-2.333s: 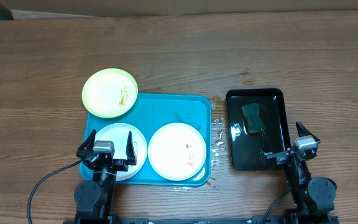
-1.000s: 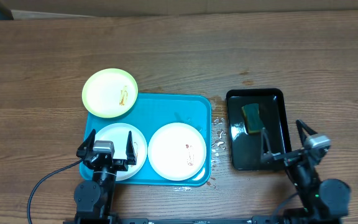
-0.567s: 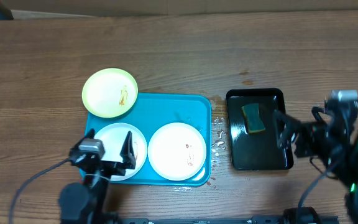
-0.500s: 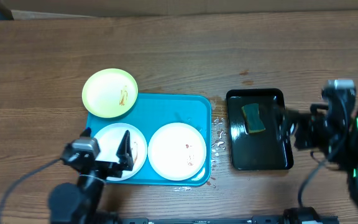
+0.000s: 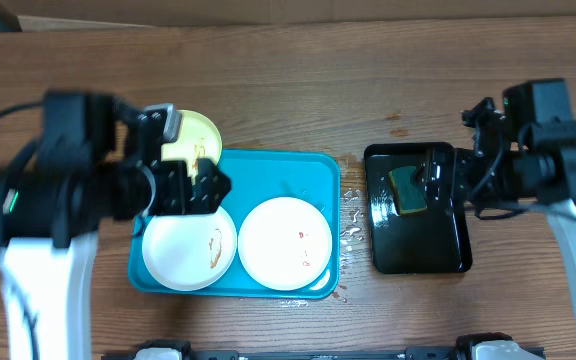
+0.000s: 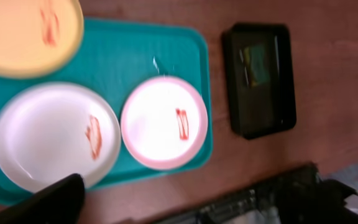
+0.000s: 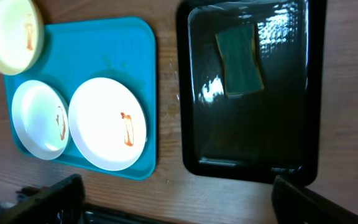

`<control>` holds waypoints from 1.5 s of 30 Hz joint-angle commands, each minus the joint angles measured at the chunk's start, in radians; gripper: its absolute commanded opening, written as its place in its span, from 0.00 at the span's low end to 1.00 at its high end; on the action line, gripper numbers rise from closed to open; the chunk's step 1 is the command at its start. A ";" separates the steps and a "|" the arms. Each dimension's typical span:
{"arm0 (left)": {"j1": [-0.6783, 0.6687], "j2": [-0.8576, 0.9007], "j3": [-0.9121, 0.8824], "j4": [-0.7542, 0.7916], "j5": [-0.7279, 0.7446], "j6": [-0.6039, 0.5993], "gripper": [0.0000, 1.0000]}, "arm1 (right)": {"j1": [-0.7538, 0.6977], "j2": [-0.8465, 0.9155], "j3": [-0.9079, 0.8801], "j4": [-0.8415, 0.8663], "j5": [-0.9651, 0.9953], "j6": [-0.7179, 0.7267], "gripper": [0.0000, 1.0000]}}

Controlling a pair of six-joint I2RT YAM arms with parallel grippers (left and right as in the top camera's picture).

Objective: Clean dirty plates on tray and stack at the side
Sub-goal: 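Move the right gripper over the sponge and the left gripper toward the white plates, then grip the rim of the right white plate with the left gripper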

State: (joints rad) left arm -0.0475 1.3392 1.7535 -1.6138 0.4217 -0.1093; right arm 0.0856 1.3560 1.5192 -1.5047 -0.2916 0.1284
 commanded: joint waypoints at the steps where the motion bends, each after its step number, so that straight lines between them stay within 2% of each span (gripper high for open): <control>1: -0.041 0.090 -0.012 -0.048 0.010 0.019 1.00 | -0.002 0.023 -0.009 -0.004 -0.011 -0.001 0.90; 3: -0.081 0.109 -0.077 -0.022 -0.057 -0.009 0.99 | -0.002 0.029 -0.032 0.001 0.003 -0.001 0.82; 5: -0.126 0.111 -0.165 0.032 -0.121 -0.066 0.93 | -0.002 0.031 -0.062 0.012 0.034 -0.001 0.77; 6: -0.155 0.111 -0.217 0.063 -0.148 -0.094 0.87 | -0.002 0.031 -0.080 0.021 0.048 0.000 0.77; 8: -0.203 0.111 -0.301 0.116 -0.179 -0.134 0.63 | -0.002 0.031 -0.116 0.046 0.055 0.000 0.77; 10: -0.248 0.111 -0.388 0.177 -0.193 -0.180 0.47 | -0.002 0.031 -0.158 0.081 0.055 0.000 0.78; 12: -0.284 0.112 -0.466 0.226 -0.193 -0.225 0.48 | -0.002 0.032 -0.201 0.109 0.055 0.000 0.82; 15: -0.329 0.112 -0.568 0.284 -0.196 -0.277 0.49 | -0.002 0.032 -0.269 0.164 0.055 0.000 0.82; 19: -0.375 0.112 -0.689 0.356 -0.250 -0.339 0.66 | -0.002 0.032 -0.373 0.274 0.055 0.003 0.82; 20: -0.380 0.112 -0.714 0.377 -0.253 -0.351 0.67 | -0.002 0.032 -0.393 0.302 0.055 0.003 0.82; 25: -0.392 0.112 -0.821 0.475 -0.241 -0.462 0.56 | -0.002 0.044 -0.481 0.438 0.055 0.063 0.81; 31: -0.436 0.112 -0.941 0.608 -0.227 -0.533 0.57 | -0.002 0.071 -0.546 0.549 0.055 0.093 0.81; 34: -0.462 0.112 -0.985 0.682 -0.231 -0.554 0.57 | -0.002 0.082 -0.551 0.564 0.055 0.093 0.81; 39: -0.478 0.112 -1.017 0.765 -0.303 -0.607 0.49 | -0.002 0.083 -0.551 0.573 0.055 0.093 0.81; 45: -0.478 0.112 -1.021 0.838 -0.355 -0.613 0.39 | -0.002 0.083 -0.551 0.573 0.055 0.085 0.81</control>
State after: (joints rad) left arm -0.5205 1.4593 0.7391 -0.7933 0.1177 -0.6937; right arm 0.0856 1.4364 0.9710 -0.9356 -0.2436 0.2127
